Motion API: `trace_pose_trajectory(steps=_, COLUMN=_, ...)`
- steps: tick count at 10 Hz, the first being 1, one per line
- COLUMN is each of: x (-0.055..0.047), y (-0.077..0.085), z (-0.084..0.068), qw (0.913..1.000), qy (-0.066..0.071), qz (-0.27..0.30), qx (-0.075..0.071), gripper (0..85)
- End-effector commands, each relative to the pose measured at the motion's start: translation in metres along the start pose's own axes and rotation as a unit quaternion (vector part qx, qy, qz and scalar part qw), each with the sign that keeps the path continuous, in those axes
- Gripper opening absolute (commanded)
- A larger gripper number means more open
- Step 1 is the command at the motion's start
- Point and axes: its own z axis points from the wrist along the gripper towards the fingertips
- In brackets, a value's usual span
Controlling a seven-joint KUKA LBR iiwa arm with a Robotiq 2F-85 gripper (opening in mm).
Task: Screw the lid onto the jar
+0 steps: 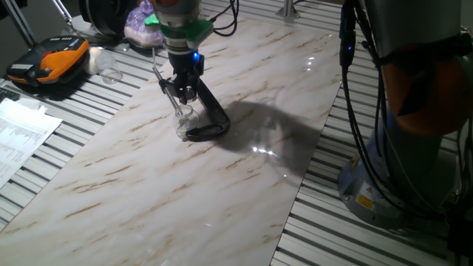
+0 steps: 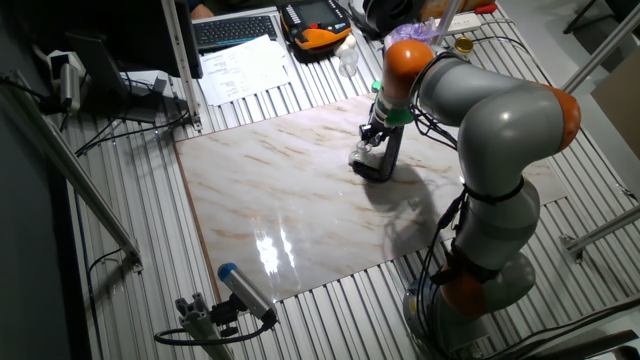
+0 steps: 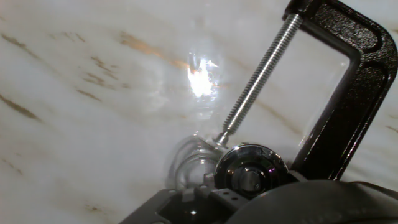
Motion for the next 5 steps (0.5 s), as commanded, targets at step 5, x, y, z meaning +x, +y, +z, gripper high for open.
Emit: trace_pose_trajectory(steps=5, x=0.003, y=0.017, z=0.005, qw=1.0, qy=0.0, qz=0.007, qx=0.003, gripper=0.0)
